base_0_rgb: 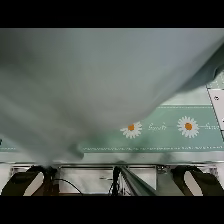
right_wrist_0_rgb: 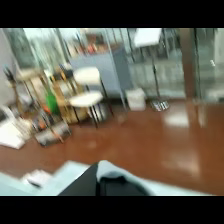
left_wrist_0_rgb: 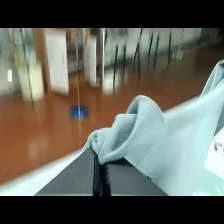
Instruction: Fold the shirts.
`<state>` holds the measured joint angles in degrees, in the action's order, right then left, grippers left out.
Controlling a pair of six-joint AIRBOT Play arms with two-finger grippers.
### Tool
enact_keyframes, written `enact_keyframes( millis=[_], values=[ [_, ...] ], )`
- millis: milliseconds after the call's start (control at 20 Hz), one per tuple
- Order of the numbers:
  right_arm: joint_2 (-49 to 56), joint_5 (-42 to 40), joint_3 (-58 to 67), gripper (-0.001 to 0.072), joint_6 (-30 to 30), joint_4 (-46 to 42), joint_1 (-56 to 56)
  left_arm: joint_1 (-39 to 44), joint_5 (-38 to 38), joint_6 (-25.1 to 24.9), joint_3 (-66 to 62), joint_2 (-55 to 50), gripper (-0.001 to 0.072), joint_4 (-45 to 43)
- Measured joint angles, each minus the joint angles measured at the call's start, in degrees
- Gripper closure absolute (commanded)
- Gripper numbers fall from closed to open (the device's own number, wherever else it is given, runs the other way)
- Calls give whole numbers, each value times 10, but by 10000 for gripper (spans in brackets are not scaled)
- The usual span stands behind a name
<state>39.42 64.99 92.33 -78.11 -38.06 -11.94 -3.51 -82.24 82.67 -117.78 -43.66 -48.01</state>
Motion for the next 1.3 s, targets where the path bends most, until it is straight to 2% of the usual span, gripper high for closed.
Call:
enact_keyframes(
  millis=[150, 250, 400, 550, 750, 900, 1150, 1300],
  values=[
    [23, 96, 4, 694, -41, -118, 0, 0, -54, 23, 63, 7, 679, -22],
    [57, 139, 4, 694, -54, -167, 6, 1, -56, 24, 142, 5, 679, -32],
    [142, 167, 4, 694, -63, -232, 48, 9, 0, -1, 287, -12, 678, -42],
    [249, 153, 4, 693, -64, -316, 112, 28, 95, -45, 408, -60, 678, -49],
    [380, 66, 4, 693, -55, -401, 162, 42, 238, -151, 472, -160, 677, -49],
    [441, -34, 4, 693, -52, -433, 174, 45, 339, -208, 487, -229, 677, -49],
    [497, -238, 4, 693, -49, -457, 179, 60, 529, -241, 495, -315, 677, -48],
    [528, -299, 4, 693, -49, -465, 180, 84, 614, -247, 496, -350, 676, -50]
  ],
)
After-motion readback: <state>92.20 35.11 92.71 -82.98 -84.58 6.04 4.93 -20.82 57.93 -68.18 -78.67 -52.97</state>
